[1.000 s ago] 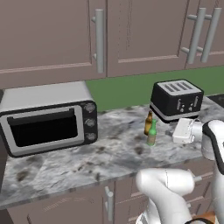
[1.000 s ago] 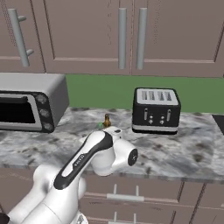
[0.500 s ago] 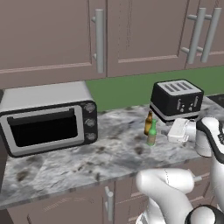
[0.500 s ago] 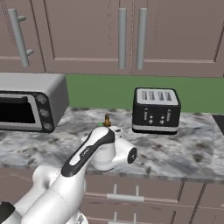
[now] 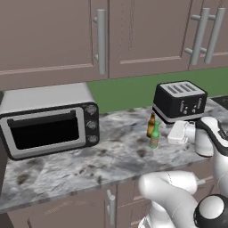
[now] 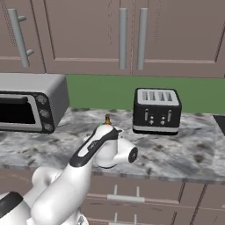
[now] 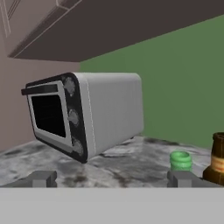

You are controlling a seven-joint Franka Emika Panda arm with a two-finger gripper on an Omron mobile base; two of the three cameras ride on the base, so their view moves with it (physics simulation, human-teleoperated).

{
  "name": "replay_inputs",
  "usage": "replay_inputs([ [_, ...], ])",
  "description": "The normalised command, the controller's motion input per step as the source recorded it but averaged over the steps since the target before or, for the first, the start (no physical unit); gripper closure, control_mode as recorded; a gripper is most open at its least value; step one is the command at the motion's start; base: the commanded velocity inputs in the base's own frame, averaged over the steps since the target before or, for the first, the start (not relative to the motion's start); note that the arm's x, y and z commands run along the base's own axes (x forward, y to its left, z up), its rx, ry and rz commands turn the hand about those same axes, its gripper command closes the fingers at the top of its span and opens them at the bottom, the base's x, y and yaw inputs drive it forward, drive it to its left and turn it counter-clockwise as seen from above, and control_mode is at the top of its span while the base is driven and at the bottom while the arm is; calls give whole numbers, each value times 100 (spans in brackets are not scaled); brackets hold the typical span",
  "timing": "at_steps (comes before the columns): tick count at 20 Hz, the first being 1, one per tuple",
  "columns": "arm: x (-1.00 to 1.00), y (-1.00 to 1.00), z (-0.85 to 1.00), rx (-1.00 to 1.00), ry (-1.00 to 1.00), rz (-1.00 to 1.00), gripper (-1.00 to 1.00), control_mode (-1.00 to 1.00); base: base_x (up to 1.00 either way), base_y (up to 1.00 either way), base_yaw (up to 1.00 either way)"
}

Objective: Place the beers on the top shelf of the fridge to keep them out of children's reach, and place the banana on lower shelves for easy access.

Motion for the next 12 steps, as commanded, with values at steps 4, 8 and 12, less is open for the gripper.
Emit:
replay_inputs([
  [4, 12, 0, -13, 0, 0, 0, -100, -100, 0, 0, 0],
  [8, 11, 0, -15, 0, 0, 0, -100, -100, 0, 0, 0],
  [12, 10, 0, -15, 0, 0, 0, -100, -100, 0, 0, 0],
])
